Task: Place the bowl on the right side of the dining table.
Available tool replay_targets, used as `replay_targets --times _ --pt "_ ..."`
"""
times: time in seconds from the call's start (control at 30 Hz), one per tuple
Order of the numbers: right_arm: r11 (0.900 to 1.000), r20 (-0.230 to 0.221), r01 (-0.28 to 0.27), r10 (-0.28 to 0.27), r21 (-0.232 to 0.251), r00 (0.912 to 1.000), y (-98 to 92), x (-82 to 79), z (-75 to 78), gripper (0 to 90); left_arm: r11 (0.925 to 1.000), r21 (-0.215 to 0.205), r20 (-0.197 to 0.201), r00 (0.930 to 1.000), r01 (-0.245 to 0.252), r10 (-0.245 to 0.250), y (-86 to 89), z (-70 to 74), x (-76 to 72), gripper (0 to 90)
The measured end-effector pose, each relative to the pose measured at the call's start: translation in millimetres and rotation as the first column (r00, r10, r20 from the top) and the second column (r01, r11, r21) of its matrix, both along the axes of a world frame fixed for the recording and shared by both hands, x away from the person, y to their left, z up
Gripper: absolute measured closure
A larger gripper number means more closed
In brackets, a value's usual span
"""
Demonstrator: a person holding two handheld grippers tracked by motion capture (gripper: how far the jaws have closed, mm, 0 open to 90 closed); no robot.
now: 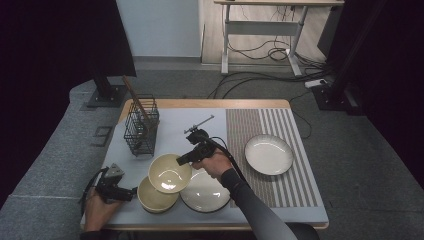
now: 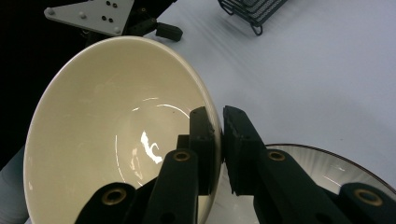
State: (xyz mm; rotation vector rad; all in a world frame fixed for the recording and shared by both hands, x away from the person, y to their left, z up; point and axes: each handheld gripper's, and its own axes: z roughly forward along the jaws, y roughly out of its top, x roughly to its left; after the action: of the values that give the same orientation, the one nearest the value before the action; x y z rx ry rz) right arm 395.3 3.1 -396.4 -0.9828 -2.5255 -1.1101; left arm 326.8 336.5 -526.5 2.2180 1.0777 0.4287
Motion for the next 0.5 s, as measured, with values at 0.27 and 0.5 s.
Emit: replay_targets --times 0.27,0.5 --pt "1.0 0.003 0.029 -0.029 0.001 0.9996 -13.3 3.5 3.9 82.4 0.9999 0.005 -0.005 0.9999 -0.01 0.01 -0.1 -0.2 0.6 0.7" --pt "0.998 0.017 0.064 -0.064 -0.003 0.9978 -27.9 8.3 6.5 82.4 0.9999 0.006 -0.008 0.9999 -0.015 0.015 0.0 -0.3 1.1 0.0"
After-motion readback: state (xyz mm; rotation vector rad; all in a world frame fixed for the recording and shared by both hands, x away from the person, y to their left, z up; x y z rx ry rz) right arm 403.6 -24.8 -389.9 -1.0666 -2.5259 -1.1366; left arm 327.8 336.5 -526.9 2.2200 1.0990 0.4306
